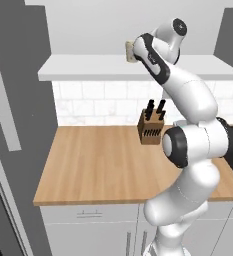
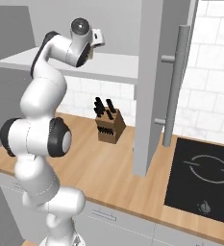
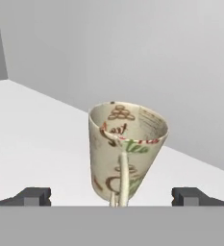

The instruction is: Gather all objects into one cabinet and sort the glasses and bowls to opposite sides.

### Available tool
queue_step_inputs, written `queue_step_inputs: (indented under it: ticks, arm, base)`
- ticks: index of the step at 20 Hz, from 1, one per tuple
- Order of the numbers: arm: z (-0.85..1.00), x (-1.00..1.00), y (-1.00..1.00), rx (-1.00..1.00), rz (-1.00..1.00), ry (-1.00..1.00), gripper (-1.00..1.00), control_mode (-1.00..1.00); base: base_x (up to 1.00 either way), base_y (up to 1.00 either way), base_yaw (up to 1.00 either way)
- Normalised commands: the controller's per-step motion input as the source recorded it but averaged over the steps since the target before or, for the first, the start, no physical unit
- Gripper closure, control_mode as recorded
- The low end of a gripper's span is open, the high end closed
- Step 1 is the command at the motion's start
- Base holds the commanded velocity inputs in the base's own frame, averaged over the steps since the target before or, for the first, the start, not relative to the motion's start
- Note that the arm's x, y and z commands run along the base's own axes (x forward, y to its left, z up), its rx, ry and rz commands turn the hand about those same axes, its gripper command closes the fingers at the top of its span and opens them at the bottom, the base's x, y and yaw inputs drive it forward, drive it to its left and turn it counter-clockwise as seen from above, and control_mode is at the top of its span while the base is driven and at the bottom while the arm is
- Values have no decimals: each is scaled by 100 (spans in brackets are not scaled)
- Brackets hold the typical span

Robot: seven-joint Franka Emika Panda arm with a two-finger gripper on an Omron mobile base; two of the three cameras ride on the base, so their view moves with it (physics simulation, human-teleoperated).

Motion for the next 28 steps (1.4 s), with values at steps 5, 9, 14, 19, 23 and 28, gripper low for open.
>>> queue_step_inputs:
  ticks: [5,9,14,19,23,28]
  arm:
    - [0,32,0,1,0,2,-100,-100]
    - [-15,10,3,0,0,4,-100,-100]
    - [-39,23,10,0,0,3,100,-100]
    - [-6,10,2,0,0,1,100,-100]
    - [5,0,0,0,0,0,100,-100]
    - [22,-31,0,0,0,-1,100,-100]
  base:
    - [0,0,0]
    - [0,0,0]
    - [0,0,0]
    - [0,0,0]
    - [0,0,0]
    - [0,0,0]
